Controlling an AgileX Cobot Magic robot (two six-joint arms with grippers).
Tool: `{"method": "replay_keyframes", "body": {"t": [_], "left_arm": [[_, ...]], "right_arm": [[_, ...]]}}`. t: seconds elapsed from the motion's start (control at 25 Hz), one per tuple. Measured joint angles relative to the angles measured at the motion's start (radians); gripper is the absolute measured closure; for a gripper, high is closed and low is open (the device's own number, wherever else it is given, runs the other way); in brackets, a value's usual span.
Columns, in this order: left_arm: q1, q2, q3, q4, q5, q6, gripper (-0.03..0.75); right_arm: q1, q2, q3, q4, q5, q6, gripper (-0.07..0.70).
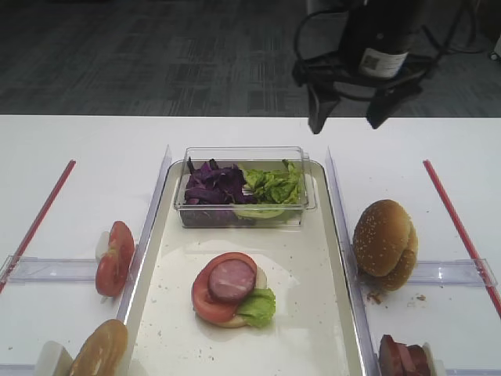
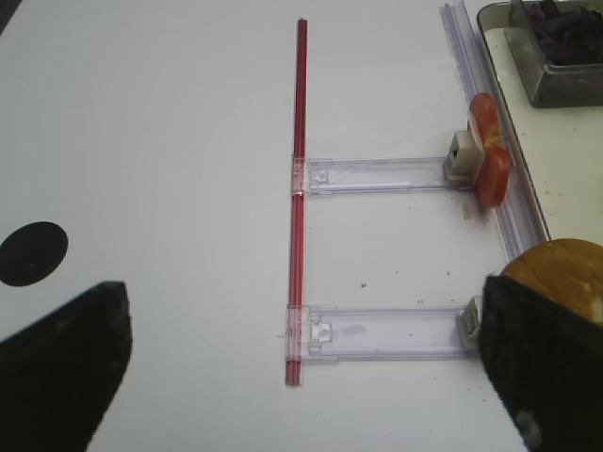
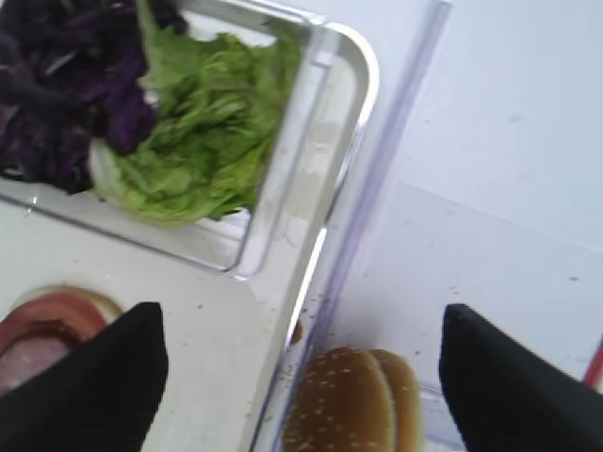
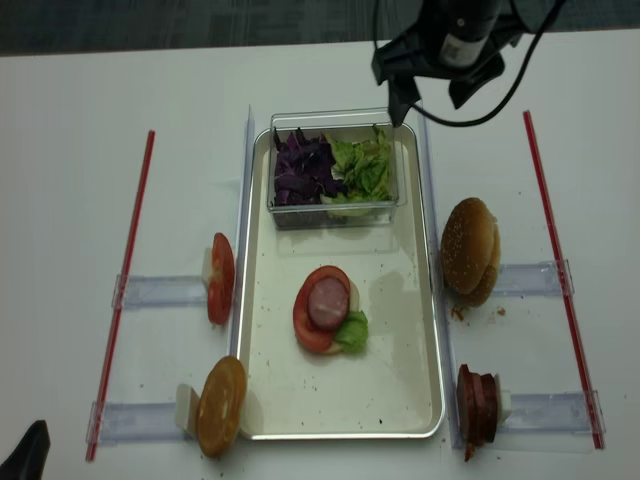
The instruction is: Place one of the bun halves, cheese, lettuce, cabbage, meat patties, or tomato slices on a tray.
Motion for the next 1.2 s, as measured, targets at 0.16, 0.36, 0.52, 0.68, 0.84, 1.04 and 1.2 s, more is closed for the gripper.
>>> {"method": "replay_keyframes", "body": {"t": [0.16, 0.36, 0.52, 0.68, 0.84, 1.04, 1.2], "left_arm": [[0.000, 0.000, 0.000, 0.000, 0.000, 0.000, 0.026], [0.000, 0.000, 0.000, 0.000, 0.000, 0.000, 0.026], [0.000, 0.000, 0.000, 0.000, 0.000, 0.000, 0.026], [0.000, 0.000, 0.000, 0.000, 0.000, 0.000, 0.026], [0.000, 0.000, 0.000, 0.000, 0.000, 0.000, 0.026], [0.000, 0.000, 0.000, 0.000, 0.000, 0.000, 0.026], [0.000, 0.000, 0.000, 0.000, 0.000, 0.000, 0.026]], "right_arm": [[-0.110, 0.000, 0.000, -0.007, 0.000, 0.000, 0.025], [-0.224, 0.000, 0.000, -0.058, 0.000, 0.000, 0.033], [-0.294, 0.000, 0.000, -0.077, 0.000, 0.000, 0.039], [-0.332, 0.000, 0.000, -0.087, 0.000, 0.000, 0.043], [-0.346, 0.000, 0.000, -0.088, 0.000, 0.006, 0.043], [-0.346, -0.034, 0.044, -0.097, -0.002, 0.000, 0.048], [-0.346, -0.119, 0.142, -0.103, -0.002, 0.000, 0.048]]}}
